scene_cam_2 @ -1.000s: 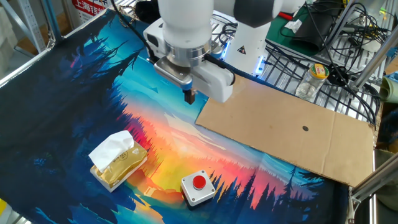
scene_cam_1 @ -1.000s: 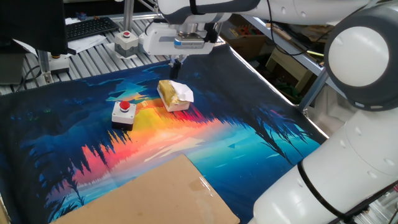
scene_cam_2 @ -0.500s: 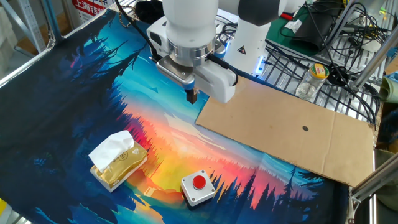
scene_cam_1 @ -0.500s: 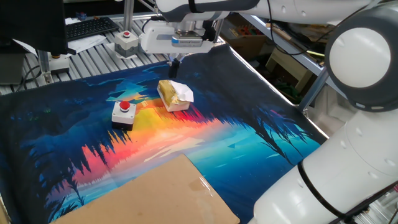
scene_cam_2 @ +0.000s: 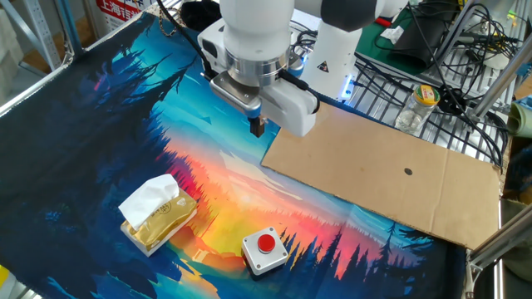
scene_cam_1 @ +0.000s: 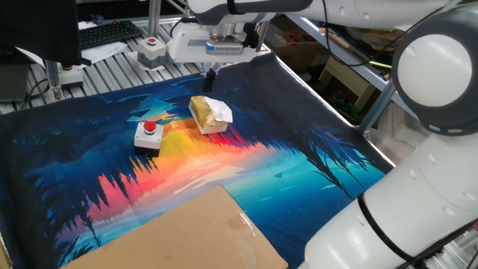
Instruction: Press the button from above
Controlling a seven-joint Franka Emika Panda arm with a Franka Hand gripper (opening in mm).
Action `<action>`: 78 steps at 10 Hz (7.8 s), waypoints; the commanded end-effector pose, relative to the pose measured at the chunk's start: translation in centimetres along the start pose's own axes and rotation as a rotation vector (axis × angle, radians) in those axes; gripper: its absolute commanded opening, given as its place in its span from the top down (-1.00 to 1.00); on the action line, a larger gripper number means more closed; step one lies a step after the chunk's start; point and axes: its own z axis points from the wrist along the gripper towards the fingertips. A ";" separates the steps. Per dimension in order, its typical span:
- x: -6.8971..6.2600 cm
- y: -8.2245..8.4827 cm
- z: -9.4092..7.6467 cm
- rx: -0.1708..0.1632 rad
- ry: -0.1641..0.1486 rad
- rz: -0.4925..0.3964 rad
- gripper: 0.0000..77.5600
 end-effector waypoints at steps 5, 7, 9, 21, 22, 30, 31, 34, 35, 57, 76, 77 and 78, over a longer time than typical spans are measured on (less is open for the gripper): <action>0.9 1.8 -2.6 0.007 0.006 0.039 1.00; 1.3 2.7 -2.9 0.013 0.003 0.071 1.00; 1.5 3.8 -3.4 0.013 0.007 0.100 1.00; -2.8 5.9 -3.7 -0.004 0.001 0.095 1.00; -3.1 6.1 -3.7 -0.005 0.003 0.098 1.00; -4.6 7.5 -3.6 0.002 0.002 0.125 1.00; -4.6 7.5 -3.6 -0.001 -0.003 0.117 1.00; -4.6 7.5 -3.6 -0.024 -0.081 0.081 1.00; -4.6 7.5 -3.6 -0.028 -0.077 0.082 1.00; -8.6 11.8 10.7 -0.039 -0.060 0.115 1.00; -9.0 11.9 13.4 0.037 -0.045 0.095 1.00; -8.8 11.8 13.6 0.039 -0.046 0.090 1.00; -8.8 11.7 13.7 0.042 -0.047 0.090 1.00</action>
